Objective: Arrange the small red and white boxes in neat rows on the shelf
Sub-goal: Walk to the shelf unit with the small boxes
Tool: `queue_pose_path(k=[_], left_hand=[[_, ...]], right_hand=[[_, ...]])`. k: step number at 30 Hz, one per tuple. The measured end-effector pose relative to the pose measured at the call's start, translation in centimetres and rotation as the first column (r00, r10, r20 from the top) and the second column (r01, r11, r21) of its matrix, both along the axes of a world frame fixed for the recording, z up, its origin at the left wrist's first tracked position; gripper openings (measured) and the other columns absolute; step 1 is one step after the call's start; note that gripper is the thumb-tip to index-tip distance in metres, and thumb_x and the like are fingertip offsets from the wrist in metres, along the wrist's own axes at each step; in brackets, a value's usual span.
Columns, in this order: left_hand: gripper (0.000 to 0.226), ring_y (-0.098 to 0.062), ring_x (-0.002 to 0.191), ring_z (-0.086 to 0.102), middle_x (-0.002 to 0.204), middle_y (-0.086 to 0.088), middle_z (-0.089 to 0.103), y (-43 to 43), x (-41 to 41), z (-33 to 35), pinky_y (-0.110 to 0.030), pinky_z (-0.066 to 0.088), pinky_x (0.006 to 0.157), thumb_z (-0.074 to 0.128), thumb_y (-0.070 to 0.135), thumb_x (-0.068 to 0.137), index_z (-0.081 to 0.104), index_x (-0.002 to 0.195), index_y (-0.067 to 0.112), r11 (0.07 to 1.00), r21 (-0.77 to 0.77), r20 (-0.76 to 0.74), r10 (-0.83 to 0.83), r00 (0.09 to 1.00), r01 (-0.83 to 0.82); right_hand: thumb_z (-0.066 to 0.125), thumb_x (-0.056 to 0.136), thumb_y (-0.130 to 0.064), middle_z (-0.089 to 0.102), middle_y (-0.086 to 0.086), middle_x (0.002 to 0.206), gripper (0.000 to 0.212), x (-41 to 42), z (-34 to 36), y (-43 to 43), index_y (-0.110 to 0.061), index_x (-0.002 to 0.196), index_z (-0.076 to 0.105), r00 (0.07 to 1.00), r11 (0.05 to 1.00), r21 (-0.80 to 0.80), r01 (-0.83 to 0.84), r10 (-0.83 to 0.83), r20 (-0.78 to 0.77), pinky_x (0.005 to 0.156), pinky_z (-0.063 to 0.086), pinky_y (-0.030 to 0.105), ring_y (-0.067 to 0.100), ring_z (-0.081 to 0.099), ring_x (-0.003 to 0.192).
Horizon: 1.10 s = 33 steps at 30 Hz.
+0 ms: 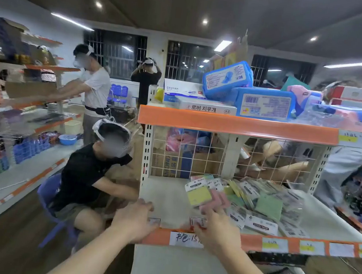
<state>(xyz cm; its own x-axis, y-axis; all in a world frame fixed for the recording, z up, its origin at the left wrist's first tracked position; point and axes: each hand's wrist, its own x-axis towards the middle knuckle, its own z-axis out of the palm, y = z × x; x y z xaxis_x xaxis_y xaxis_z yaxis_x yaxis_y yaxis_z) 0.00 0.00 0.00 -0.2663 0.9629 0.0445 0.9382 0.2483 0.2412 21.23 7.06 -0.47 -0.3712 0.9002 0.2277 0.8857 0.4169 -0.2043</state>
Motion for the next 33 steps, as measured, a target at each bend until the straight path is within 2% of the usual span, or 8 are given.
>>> queue_pose_path(k=[4,8,16,21,23,27,30,33], left_hand=[[0.058,-0.024,0.111,0.052,0.118,0.0,0.05,1.6,-0.2,-1.1,-0.038,0.048,0.083,0.039,0.069,0.08,0.053,0.119,0.029,0.997,-0.056,-0.06,0.056,0.997,-0.059],[0.06,-0.025,0.11,0.052,0.117,-0.002,0.052,2.7,0.4,-1.7,-0.038,0.048,0.083,0.037,0.067,0.082,0.052,0.12,0.023,0.994,-0.079,-0.113,0.067,0.991,-0.076],[0.054,-0.027,0.111,0.053,0.119,-0.003,0.053,3.5,1.2,-1.4,-0.037,0.048,0.085,0.043,0.06,0.082,0.054,0.119,0.022,0.98,-0.131,-0.12,0.136,0.983,-0.151],[0.044,-0.027,0.111,0.046,0.114,-0.002,0.049,3.6,2.0,-1.5,-0.041,0.05,0.086,0.05,0.051,0.083,0.056,0.113,0.02,0.986,-0.043,-0.031,0.157,0.987,-0.159],[0.042,-0.026,0.111,0.045,0.112,-0.002,0.049,3.4,1.9,-0.8,-0.039,0.049,0.084,0.051,0.05,0.081,0.057,0.111,0.021,0.987,0.012,-0.018,0.162,0.987,-0.162],[0.037,-0.026,0.109,0.046,0.107,-0.004,0.057,2.5,1.0,1.2,-0.037,0.048,0.08,0.05,0.049,0.078,0.062,0.1,0.021,0.976,0.062,-0.021,0.21,0.977,-0.209],[0.031,-0.025,0.105,0.046,0.101,-0.002,0.057,1.0,0.0,2.0,-0.038,0.048,0.079,0.05,0.049,0.075,0.061,0.086,0.022,0.96,0.089,-0.007,0.267,0.964,-0.266],[0.033,-0.025,0.1,0.045,0.094,-0.002,0.053,-1.1,-1.2,2.0,-0.038,0.046,0.078,0.052,0.049,0.076,0.062,0.087,0.02,0.944,0.153,-0.009,0.296,0.955,-0.292]], right_hand=[[0.045,0.083,-0.061,0.044,0.009,0.139,0.062,-1.7,-0.8,0.9,-0.023,0.132,0.044,0.99,0.99,-0.048,0.131,-0.129,0.055,0.088,0.048,0.04,0.031,0.041,0.129],[0.048,0.082,-0.062,0.051,0.006,0.122,0.052,-2.7,-1.3,1.1,-0.025,0.118,0.05,0.99,0.988,-0.074,0.136,-0.132,0.059,0.082,0.049,0.038,0.028,0.052,0.111],[0.055,0.082,-0.055,0.051,0.005,0.122,0.05,-2.7,-1.2,1.9,-0.023,0.119,0.045,0.997,0.988,-0.138,0.069,-0.066,0.024,0.071,0.044,0.036,0.029,0.058,0.102],[0.066,0.076,-0.053,0.052,0.005,0.121,0.055,-2.4,-1.2,2.4,-0.02,0.118,0.05,0.995,0.991,-0.129,-0.022,0.009,-0.101,0.074,0.047,0.035,0.028,0.058,0.103],[0.066,0.077,-0.049,0.053,0.005,0.12,0.049,-2.3,-0.8,2.7,-0.02,0.114,0.053,0.987,0.994,-0.101,-0.051,0.035,-0.157,0.074,0.048,0.035,0.028,0.058,0.102],[0.057,0.079,-0.043,0.055,0.004,0.109,0.035,-2.6,0.3,2.9,-0.019,0.104,0.054,0.982,0.996,-0.027,-0.086,0.08,-0.172,0.064,0.048,0.034,0.026,0.058,0.094],[0.055,0.079,-0.045,0.054,0.002,0.107,0.034,-3.2,0.7,2.7,-0.021,0.102,0.054,0.976,0.991,0.011,-0.137,0.136,-0.167,0.066,0.049,0.035,0.027,0.055,0.097],[0.055,0.08,-0.045,0.053,0.003,0.108,0.034,-4.3,0.7,1.8,-0.021,0.103,0.053,0.966,0.982,0.024,-0.187,0.189,-0.177,0.067,0.047,0.034,0.026,0.054,0.097]])
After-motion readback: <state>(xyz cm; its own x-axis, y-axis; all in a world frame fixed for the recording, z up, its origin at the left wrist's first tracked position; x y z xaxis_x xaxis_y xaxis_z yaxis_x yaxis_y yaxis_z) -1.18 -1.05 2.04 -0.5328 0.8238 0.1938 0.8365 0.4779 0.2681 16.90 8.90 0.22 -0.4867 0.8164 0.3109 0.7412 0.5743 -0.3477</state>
